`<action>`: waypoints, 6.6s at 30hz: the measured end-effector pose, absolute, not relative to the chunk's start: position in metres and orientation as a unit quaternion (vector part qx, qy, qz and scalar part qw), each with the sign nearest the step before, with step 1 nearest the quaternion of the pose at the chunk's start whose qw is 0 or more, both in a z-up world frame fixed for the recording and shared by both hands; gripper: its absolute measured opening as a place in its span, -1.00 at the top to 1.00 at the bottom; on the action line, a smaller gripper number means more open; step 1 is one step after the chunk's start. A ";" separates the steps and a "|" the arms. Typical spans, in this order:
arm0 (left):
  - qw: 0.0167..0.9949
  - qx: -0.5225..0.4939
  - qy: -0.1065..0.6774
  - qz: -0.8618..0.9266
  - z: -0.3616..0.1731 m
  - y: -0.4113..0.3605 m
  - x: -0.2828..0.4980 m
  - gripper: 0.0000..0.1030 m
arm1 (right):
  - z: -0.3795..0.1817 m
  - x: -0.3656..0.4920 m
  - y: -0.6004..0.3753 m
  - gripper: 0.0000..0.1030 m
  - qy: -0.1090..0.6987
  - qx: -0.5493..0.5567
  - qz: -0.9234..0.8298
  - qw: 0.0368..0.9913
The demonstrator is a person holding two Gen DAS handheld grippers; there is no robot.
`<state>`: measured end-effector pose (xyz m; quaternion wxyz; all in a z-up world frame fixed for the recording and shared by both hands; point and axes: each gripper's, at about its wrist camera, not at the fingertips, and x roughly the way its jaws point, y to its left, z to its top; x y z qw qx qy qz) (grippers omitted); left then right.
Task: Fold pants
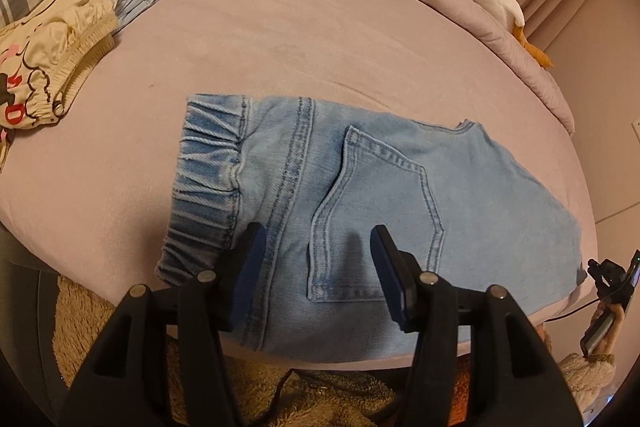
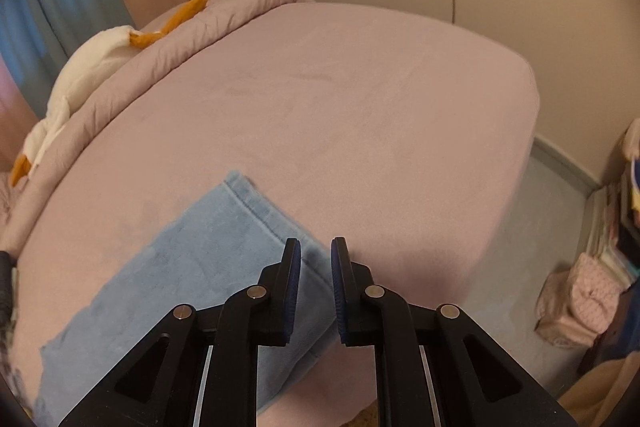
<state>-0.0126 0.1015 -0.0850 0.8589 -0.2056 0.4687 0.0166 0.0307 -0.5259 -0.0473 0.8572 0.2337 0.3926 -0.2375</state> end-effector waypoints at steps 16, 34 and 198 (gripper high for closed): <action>0.858 -0.213 0.467 0.014 -0.086 0.103 -0.013 -0.11 | -0.065 0.013 -0.531 0.74 0.402 0.317 -0.209 0.833; 0.858 -0.210 0.468 0.014 -0.085 0.101 -0.011 -0.18 | -0.071 0.016 -0.541 0.49 0.405 0.333 -0.217 0.823; 0.872 -0.082 0.476 -0.079 -0.053 -0.066 0.073 -0.65 | -0.037 0.024 -0.483 -0.78 0.316 0.273 -0.262 0.870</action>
